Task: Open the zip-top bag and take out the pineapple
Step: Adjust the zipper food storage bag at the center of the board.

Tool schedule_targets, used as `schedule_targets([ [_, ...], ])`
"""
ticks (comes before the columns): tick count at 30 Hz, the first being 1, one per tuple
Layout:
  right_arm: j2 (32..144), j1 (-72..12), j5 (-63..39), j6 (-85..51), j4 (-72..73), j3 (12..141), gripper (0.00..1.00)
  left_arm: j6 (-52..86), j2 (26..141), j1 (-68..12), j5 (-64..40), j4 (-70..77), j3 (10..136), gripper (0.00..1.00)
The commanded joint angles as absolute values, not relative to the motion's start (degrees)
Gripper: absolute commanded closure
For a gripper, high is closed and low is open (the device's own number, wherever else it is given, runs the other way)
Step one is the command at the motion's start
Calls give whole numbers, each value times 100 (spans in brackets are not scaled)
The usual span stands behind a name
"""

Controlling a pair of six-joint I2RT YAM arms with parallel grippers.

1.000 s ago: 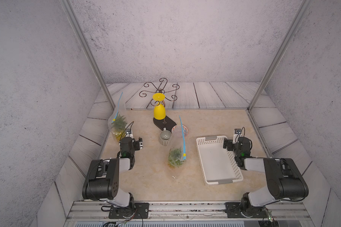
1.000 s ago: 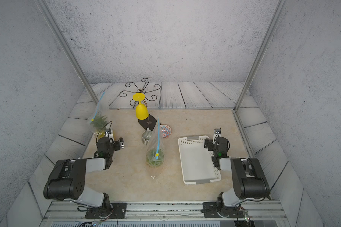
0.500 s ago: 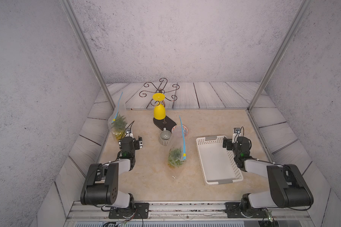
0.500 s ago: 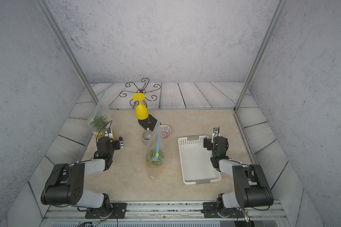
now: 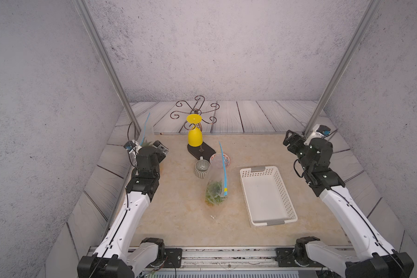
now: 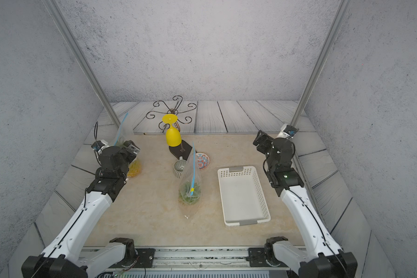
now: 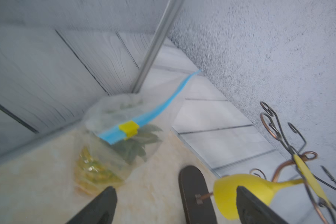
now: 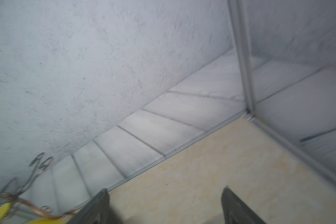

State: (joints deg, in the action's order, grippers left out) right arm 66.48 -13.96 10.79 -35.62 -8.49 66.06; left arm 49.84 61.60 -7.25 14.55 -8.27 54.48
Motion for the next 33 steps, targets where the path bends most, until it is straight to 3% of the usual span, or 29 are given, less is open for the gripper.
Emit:
schedule_targets([
  [1, 7372, -2398, 794, -3523, -3330, 7958, 31, 5871, 6500, -1185, 289, -2897, 6108, 7],
  [4, 7610, -3335, 437, -3542, -3827, 8281, 35, 5346, 6134, -2022, 530, -3658, 6416, 12],
  [8, 7789, -4339, -51, -3526, -3462, 8374, 35, 4313, 5289, -2685, -142, -4087, 6192, 30],
  [10, 7997, -4603, -230, -3559, -3384, 8605, 35, 3820, 4941, -2984, -548, -4330, 6107, 42],
  [14, 8536, -4839, -367, -3762, -3535, 9124, 41, 3229, 4457, -3743, -691, -4727, 5917, 49],
  [19, 9114, -4858, -80, -4263, -4269, 9710, 66, 2713, 4432, -4556, -806, -4648, 5989, 49],
  [23, 9109, -4857, 271, -4746, -4354, 9800, 85, 2394, 4351, -5657, 10, -4264, 5955, 35],
  [26, 9104, -4860, 352, -4967, -4343, 9876, 90, 2127, 4436, -6566, 1030, -4062, 5855, 24],
  [33, 9263, -4860, 264, -5285, -4647, 10202, 98, 1376, 5075, -7694, 2906, -3162, 5686, 23],
])
